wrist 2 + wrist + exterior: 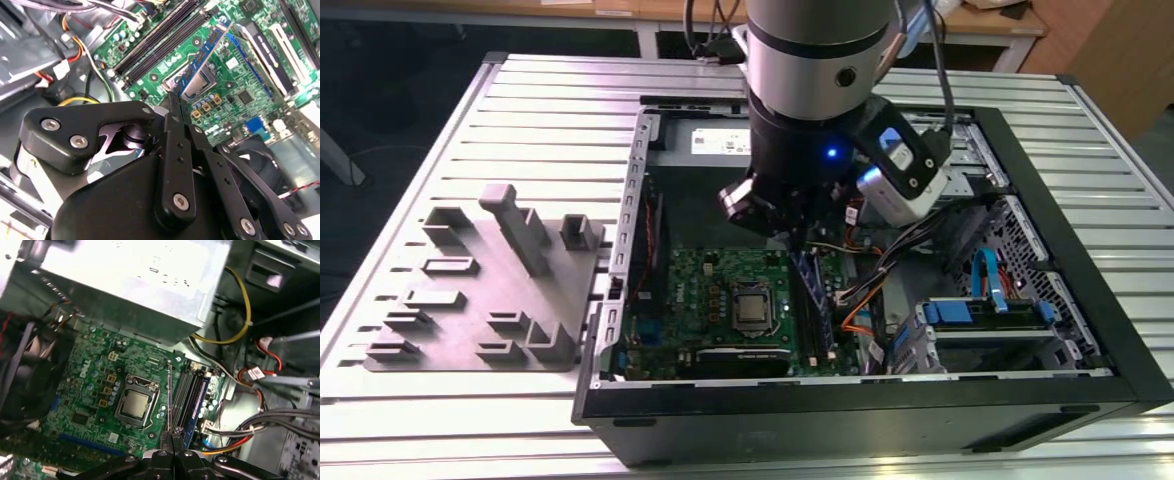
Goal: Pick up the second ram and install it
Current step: 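Insert the second ram into the second slot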
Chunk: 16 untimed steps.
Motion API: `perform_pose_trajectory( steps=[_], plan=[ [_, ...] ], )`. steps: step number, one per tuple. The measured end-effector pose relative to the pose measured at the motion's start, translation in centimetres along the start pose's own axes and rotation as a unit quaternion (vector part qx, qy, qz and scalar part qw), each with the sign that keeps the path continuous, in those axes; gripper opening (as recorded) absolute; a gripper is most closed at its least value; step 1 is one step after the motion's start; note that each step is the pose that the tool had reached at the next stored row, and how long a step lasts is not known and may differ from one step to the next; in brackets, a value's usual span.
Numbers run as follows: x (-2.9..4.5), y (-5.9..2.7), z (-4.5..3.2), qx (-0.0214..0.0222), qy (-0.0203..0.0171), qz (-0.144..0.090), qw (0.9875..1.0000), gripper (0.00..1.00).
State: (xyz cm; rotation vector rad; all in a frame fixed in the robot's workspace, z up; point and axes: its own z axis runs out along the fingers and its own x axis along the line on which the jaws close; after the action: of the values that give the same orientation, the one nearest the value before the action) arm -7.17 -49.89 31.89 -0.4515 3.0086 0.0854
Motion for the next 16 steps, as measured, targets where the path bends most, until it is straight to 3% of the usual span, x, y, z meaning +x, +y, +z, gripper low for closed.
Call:
perform_pose_trajectory(
  steps=[5, 8, 13, 16],
  plan=[
    [0.00, 0.00, 0.03, 0.0048, -0.0018, 0.045, 0.9990, 0.08],
    [0.01, 0.00, 0.06, 0.0076, -0.0029, 0.072, 0.9974, 0.08],
    [0.01, -0.01, 0.09, 0.0119, -0.0045, 0.112, 0.9937, 0.08],
    [0.01, -0.01, 0.09, 0.0124, -0.0047, 0.117, 0.9930, 0.08]
  ],
)
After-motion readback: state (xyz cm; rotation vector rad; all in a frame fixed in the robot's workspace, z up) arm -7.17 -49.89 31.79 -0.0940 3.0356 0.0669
